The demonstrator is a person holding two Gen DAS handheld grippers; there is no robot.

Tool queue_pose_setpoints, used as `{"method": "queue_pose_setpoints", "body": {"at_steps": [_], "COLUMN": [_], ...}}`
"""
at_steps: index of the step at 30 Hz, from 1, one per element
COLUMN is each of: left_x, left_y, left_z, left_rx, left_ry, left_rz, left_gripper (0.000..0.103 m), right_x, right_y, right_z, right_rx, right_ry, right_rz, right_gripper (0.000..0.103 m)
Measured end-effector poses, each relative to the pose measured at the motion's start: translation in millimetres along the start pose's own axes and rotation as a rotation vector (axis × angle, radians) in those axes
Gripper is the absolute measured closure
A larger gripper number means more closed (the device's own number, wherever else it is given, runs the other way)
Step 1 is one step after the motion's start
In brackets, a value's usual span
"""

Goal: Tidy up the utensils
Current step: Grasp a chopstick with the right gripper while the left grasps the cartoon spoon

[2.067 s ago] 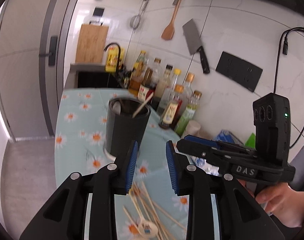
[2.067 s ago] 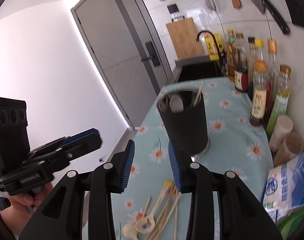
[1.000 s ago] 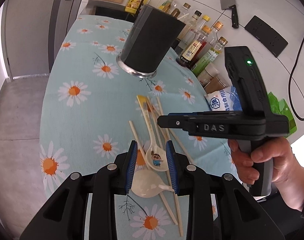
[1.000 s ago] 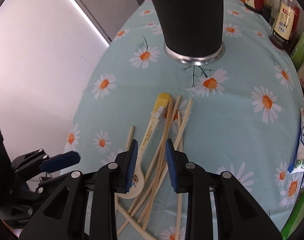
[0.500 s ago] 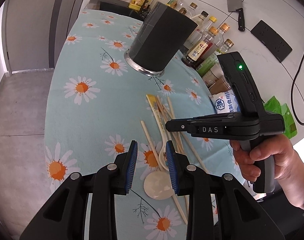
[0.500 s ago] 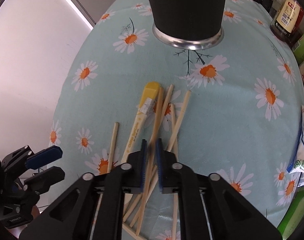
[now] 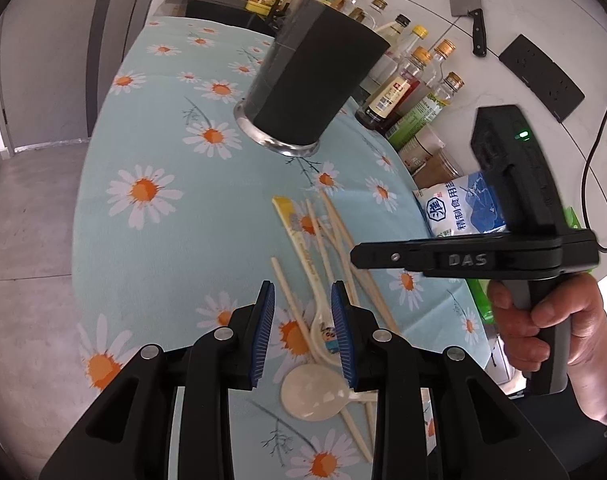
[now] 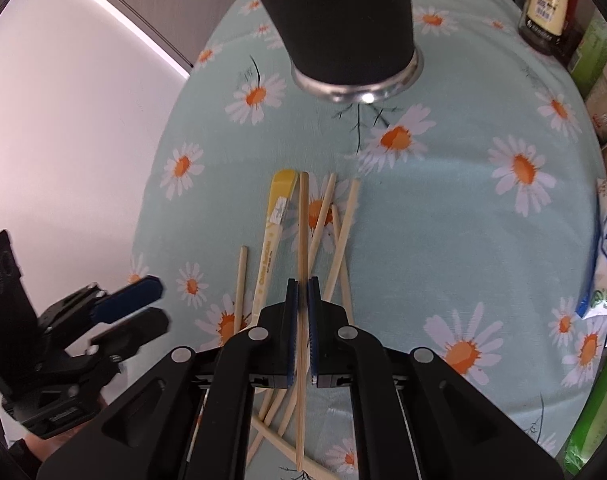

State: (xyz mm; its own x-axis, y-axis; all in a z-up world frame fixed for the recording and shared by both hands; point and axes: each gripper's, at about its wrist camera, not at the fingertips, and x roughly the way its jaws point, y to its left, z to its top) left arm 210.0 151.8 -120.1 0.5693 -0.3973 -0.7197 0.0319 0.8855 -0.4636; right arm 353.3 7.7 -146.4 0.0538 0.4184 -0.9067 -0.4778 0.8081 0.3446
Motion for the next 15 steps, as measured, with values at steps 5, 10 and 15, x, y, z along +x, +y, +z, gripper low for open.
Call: {"method": "queue_pose_setpoints", "body": {"at_steps": [5, 10, 15], "left_x": [17, 41, 61], "left_y": [-14, -21, -18], "left_z": [9, 15, 22], "left_rx": [0.021, 0.028, -0.035], "left_ry": [0.045, 0.102, 0.170], "left_rz": [-0.011, 0.018, 0.079], "left_gripper": [0.075, 0.075, 0.075], "right_x": [-28, -52, -72], "right_y": [-9, -22, -35], "right_z": [0, -8, -12], "right_rx": [0.006, 0.023, 0.023], "right_ry": [-0.065, -0.093, -0.123], "right_rz": [0.039, 0.089, 0.159], "right_gripper": [0.097, 0.097, 0.097]}}
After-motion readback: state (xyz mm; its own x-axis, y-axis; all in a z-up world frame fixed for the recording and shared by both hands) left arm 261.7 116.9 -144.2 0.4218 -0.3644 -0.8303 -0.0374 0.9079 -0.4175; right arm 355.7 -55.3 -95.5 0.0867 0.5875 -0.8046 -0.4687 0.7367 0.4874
